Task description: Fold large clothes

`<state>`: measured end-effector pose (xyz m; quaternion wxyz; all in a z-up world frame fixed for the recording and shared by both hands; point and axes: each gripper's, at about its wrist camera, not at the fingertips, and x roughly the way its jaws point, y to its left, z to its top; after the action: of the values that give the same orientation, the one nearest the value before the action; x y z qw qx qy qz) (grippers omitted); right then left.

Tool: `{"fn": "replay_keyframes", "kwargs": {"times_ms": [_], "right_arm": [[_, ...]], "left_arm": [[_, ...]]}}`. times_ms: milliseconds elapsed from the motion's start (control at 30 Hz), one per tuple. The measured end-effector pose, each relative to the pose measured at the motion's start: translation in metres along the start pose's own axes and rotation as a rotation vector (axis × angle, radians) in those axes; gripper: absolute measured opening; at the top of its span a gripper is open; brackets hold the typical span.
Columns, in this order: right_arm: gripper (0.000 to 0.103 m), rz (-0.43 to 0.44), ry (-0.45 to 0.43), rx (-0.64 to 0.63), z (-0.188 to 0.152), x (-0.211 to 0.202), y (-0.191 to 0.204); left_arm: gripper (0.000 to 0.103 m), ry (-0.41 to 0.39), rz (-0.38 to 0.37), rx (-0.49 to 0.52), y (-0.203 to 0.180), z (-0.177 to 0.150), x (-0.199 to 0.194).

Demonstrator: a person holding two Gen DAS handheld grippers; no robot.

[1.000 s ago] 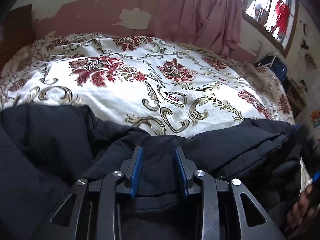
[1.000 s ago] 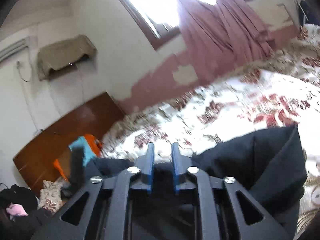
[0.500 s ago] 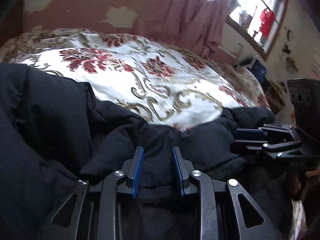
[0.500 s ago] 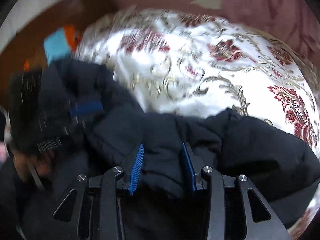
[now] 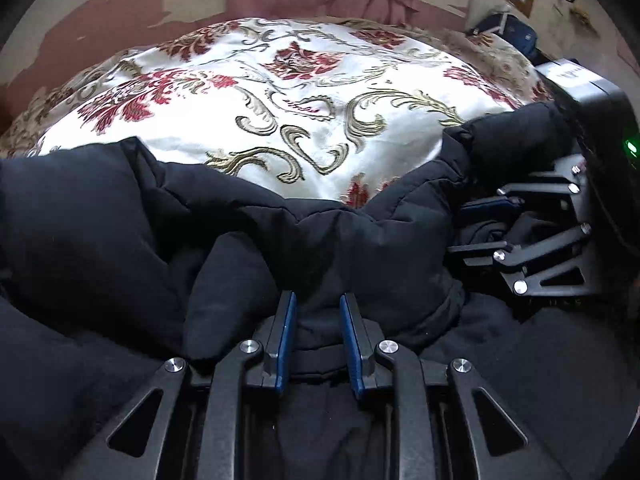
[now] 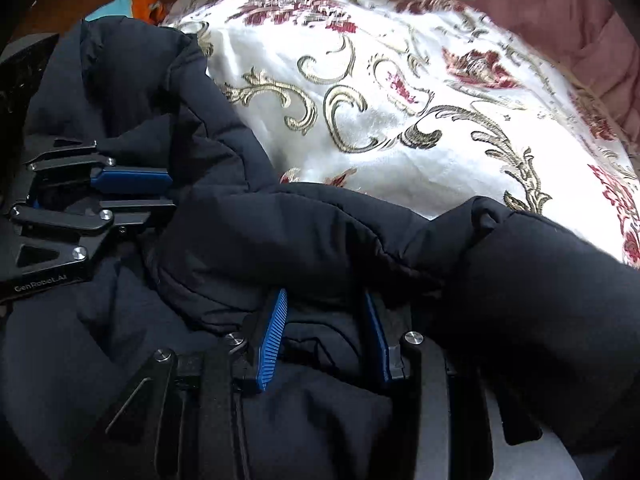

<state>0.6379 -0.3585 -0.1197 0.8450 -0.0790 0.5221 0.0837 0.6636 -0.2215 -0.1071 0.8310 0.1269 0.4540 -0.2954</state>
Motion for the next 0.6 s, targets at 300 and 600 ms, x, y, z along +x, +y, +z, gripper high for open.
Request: {"fn": "replay_keyframes", "kwargs": {"times_ms": [300,600], "right_arm": [[0.033,-0.101,-0.193,0.086,-0.043,-0.044,-0.002],[0.032,-0.125,-0.034,0.074,-0.028,-0.012,-0.008]], "left_arm": [[0.022,-0.131,-0.124,-0.11,0.017,-0.018,-0.027],[0.022,-0.035,0.012,-0.034,-0.006,-0.014,-0.004]]}}
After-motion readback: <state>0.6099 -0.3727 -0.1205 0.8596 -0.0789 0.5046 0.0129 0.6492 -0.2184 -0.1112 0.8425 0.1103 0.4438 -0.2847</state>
